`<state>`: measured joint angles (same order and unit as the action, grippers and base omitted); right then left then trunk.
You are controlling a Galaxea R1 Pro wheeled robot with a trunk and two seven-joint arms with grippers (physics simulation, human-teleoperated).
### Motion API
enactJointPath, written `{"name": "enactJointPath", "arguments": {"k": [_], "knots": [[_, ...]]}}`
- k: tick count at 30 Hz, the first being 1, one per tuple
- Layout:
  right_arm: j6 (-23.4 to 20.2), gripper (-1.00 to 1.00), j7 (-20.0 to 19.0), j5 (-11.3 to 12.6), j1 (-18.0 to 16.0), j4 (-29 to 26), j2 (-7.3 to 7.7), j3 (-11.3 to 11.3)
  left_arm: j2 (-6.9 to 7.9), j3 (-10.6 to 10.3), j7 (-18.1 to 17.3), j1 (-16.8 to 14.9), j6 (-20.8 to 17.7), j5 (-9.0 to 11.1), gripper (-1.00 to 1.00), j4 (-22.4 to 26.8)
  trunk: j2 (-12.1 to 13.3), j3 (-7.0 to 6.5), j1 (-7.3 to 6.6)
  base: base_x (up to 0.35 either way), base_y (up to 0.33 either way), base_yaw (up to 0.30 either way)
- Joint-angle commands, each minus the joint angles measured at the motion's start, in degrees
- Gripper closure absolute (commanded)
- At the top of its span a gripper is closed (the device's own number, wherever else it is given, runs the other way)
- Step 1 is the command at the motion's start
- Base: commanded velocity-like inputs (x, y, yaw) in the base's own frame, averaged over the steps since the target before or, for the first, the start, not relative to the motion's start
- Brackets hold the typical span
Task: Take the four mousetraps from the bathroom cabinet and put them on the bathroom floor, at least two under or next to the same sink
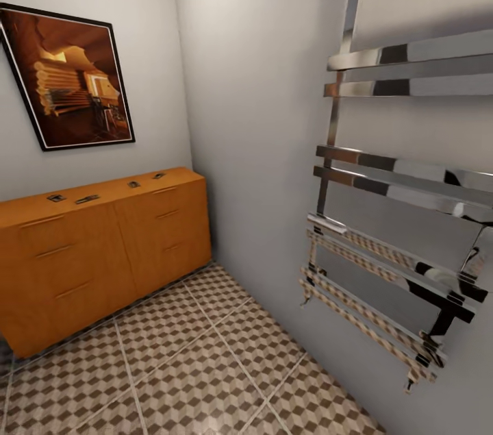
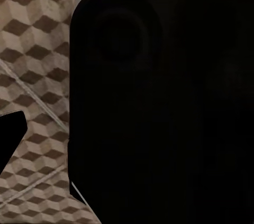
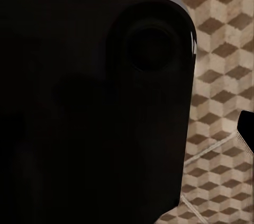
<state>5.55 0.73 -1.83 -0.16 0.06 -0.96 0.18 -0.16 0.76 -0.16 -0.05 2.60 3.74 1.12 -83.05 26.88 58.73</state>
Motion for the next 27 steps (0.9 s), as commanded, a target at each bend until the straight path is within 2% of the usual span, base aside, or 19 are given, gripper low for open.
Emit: {"name": "enactJointPath", "arguments": {"k": [1,27], "knots": [[0.2,-1.0,0.1,-0.2,0.0,0.0,0.0,0.0,-0.01,0.1,0.0,0.0,0.1,0.4,-1.0,0.0,0.0,0.05,0.0,0.0,0.0,0.273],[0.2,-1.0,0.1,-0.2,0.0,0.0,0.0,0.0,-0.01,0.1,0.0,0.0,0.1,0.4,-1.0,0.0,0.0,0.05,0.0,0.0,0.0,0.273]]}}
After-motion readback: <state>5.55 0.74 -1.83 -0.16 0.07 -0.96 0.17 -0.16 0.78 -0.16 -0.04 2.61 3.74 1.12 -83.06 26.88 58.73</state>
